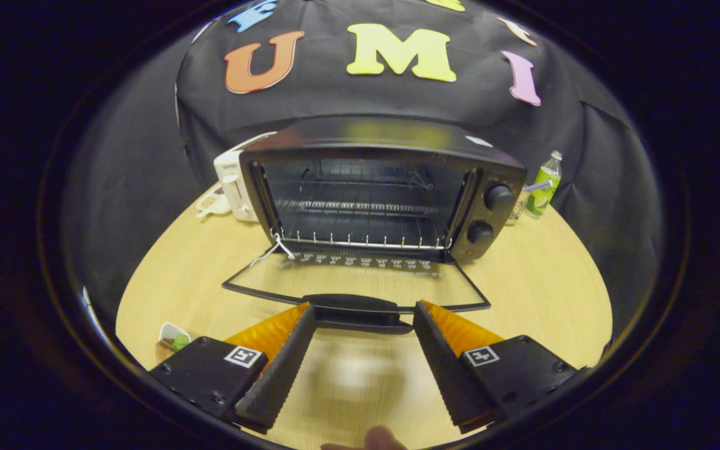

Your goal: Open the toaster oven, put the food inside, and close the toaster oven door.

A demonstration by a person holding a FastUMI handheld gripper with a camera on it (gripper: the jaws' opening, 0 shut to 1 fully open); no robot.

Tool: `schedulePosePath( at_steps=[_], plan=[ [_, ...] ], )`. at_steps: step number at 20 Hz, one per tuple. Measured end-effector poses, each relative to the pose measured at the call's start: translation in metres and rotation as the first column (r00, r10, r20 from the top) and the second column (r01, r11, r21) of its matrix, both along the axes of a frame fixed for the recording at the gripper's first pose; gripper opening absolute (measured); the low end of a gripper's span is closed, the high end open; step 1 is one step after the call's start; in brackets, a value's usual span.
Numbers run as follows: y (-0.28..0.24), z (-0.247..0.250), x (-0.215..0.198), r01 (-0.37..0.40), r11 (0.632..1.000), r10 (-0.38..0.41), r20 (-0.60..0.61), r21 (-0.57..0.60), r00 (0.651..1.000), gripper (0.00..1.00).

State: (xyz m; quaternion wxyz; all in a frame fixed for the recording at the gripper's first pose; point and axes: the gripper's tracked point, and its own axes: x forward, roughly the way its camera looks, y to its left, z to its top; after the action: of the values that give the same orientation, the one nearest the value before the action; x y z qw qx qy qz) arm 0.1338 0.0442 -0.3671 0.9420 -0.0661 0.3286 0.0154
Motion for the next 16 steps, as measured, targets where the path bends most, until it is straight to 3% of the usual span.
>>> schedulePosePath(
  at_steps=[6,12,14,16],
  plan=[
    [0.005,0.024,-0.013,-0.078,0.997,0.077,0.017,0.028,0.997,1.0],
    [0.009,0.079,-0.042,-0.188,0.965,0.198,-0.041,0.184,0.979,1.0],
    [0.012,0.099,-0.053,-0.213,0.94,0.238,-0.066,0.267,0.969,1.0],
    [0.033,0.114,-0.074,-0.236,0.871,0.314,-0.118,0.43,0.942,1.0]
  ],
)
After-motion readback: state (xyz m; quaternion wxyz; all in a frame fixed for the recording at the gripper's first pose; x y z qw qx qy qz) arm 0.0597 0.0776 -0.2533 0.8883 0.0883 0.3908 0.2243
